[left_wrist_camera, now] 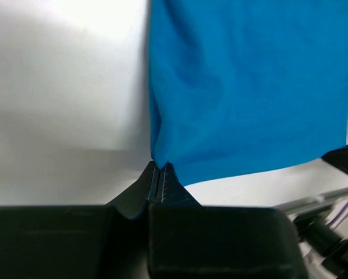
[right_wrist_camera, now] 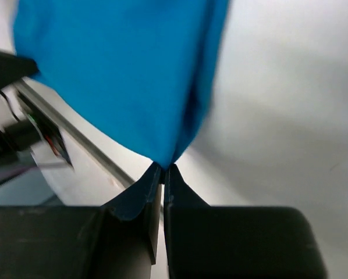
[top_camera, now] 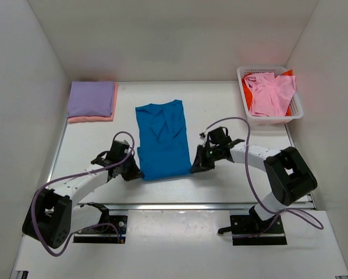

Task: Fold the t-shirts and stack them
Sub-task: Grab one side of the 2/3 rectangular tshirt with both arms, then fold the long partially folded tshirt into a neat square

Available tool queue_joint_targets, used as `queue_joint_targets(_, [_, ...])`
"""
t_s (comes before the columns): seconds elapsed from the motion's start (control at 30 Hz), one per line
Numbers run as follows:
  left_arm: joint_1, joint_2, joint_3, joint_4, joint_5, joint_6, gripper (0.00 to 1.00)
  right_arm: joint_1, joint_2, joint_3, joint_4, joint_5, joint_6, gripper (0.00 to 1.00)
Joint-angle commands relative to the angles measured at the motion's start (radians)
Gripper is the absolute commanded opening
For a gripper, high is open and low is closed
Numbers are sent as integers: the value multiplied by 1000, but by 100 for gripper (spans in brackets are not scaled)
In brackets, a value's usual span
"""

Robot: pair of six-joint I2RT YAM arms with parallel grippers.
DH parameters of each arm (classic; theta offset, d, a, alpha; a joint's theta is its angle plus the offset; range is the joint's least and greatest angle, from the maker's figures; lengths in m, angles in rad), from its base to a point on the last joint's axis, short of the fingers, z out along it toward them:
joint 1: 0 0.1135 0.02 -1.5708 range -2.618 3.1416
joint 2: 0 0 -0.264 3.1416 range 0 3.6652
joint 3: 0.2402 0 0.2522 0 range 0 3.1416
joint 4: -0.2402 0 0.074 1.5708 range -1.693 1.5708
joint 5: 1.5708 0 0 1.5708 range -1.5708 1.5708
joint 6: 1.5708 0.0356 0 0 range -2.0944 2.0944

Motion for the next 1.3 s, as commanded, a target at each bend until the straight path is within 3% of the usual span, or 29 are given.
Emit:
queue_joint_targets(0.0, [-21,-81,-56,-72,22,1,0,46,-92,-91,4,-9,47,0])
queue_joint_targets(0.37, [-13,-247,-156,-158,73,-17,0,95,-266,-261,-36,-74,107,0])
queue_joint_targets(0.47, [8,-209,-146,-138,90,4,0,81,-233,-255,-56,-95,71,0])
queue_joint_targets(0.57, [34,-92,-42,-124,105,61,0,48,-176,-174,-100,-111,17,0])
queue_joint_targets(0.7, [97,78,215,-135,128,157,0,-53,-72,42,-178,-124,-70,0])
queue_joint_targets(0.97, [217,535,837,-141,112,213,0,-209,333,773,-321,-99,-187,0])
queue_joint_targets(1.0, [231,596,902,-118,105,199,12,-221,420,894,-327,-80,-180,0])
queue_joint_targets(1.03, [245,656,925,-77,130,188,39,-233,494,951,-358,-62,-195,14])
queue_joint_targets(1.07, [251,684,974,-33,150,165,45,-241,525,1058,-375,-51,-201,22])
queue_joint_targets(1.1, [261,730,1000,-2,171,147,58,-248,583,1143,-389,-43,-198,32])
queue_joint_targets(1.13, [269,770,1011,26,176,145,62,-256,623,1174,-399,-34,-200,42])
queue_joint_targets(1.2, [280,802,1026,63,222,136,63,-259,650,1240,-406,0,-206,50])
queue_joint_targets(1.27, [274,806,999,77,219,154,50,-261,642,1237,-413,14,-213,50])
